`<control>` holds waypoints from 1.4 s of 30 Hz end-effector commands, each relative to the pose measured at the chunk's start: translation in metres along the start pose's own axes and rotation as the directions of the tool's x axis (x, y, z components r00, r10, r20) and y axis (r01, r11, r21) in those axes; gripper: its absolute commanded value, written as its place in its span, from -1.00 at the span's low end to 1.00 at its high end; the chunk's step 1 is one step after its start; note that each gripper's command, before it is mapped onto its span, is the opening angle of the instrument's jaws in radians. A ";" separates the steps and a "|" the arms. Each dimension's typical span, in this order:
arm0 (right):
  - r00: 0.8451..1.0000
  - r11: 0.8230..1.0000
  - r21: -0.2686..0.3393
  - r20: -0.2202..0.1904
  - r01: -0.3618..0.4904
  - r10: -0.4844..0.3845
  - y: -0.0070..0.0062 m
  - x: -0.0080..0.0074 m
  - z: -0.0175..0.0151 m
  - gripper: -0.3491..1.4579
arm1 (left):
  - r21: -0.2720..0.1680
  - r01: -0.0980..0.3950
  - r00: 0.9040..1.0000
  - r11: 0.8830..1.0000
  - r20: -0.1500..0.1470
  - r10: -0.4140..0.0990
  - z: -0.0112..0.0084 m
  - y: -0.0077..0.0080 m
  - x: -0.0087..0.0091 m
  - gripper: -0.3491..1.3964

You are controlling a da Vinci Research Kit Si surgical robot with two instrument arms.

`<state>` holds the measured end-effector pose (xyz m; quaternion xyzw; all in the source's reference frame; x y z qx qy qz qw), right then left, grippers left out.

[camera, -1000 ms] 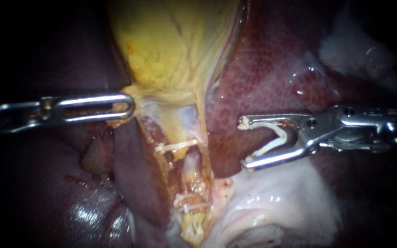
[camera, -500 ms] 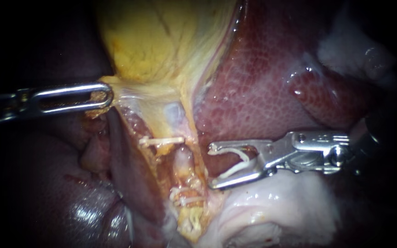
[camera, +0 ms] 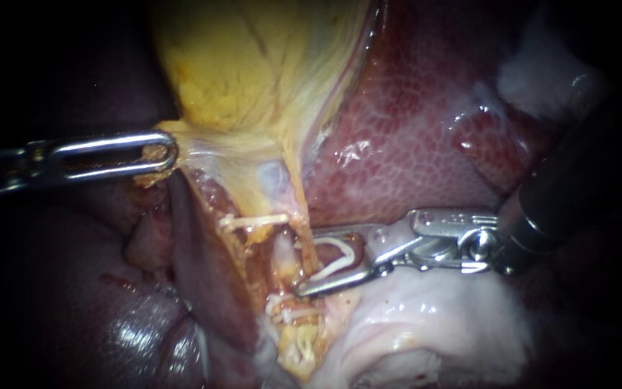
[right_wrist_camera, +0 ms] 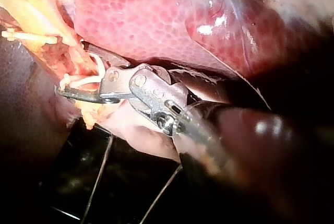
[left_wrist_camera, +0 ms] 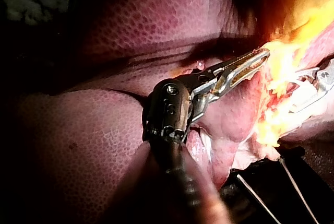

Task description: Clipping first clip right tube

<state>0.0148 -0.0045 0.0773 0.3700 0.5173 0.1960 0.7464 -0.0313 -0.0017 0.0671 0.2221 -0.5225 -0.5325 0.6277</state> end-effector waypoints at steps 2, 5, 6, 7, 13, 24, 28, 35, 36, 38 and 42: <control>1.000 1.000 0.026 -0.001 -0.008 0.008 -0.0004 -0.0001 0.0000 0.04 | 0.000 0.000 1.000 1.000 0.000 0.000 0.0000 0.0000 0.0000 -1.00; 1.000 0.998 0.061 0.009 -0.012 0.011 -0.0012 -0.0002 0.0002 0.03 | 0.000 0.000 1.000 1.000 0.000 0.000 0.0000 0.0000 0.0000 -1.00; 1.000 0.997 0.074 0.015 -0.018 0.017 -0.0015 -0.0004 0.0003 0.02 | 0.000 0.000 1.000 1.000 0.000 0.000 0.0000 0.0000 0.0000 -1.00; 1.000 0.996 0.084 0.020 -0.018 0.017 -0.0016 -0.0006 0.0004 0.02 | 0.000 0.000 1.000 1.000 0.000 0.000 0.0000 0.0000 0.0000 -1.00; 0.998 0.991 0.129 0.062 -0.038 0.030 -0.0019 -0.0030 0.0013 -0.02 | 0.000 0.000 1.000 1.000 0.000 0.000 0.0000 0.0001 0.0001 -1.00; 0.993 0.986 0.142 0.094 -0.082 0.070 -0.0014 -0.0038 0.0004 -0.71 | -0.001 -0.001 1.000 1.000 0.001 0.001 0.0002 0.0001 0.0002 -1.00; 0.992 0.985 0.142 0.099 -0.093 0.080 -0.0009 -0.0041 -0.0002 -1.00 | -0.001 -0.001 1.000 1.000 0.001 0.001 0.0002 0.0001 0.0002 -1.00; 0.991 0.985 0.141 0.101 -0.102 0.089 -0.0008 -0.0045 0.0000 -1.00 | -0.001 -0.001 1.000 1.000 0.001 0.001 0.0002 0.0000 0.0002 -1.00; 0.991 0.985 0.141 0.101 -0.102 0.089 -0.0008 -0.0045 0.0000 -1.00 | -0.001 -0.001 1.000 1.000 0.001 0.001 0.0002 0.0000 0.0002 -1.00; 0.991 0.985 0.142 0.101 -0.102 0.088 -0.0009 -0.0045 0.0000 -1.00 | -0.002 -0.001 1.000 1.000 0.001 0.001 0.0002 0.0000 0.0002 -1.00; 0.992 0.988 0.118 0.088 -0.101 0.091 -0.0009 -0.0043 0.0000 -0.37 | -0.002 -0.001 1.000 1.000 0.001 0.001 0.0003 0.0000 0.0002 -1.00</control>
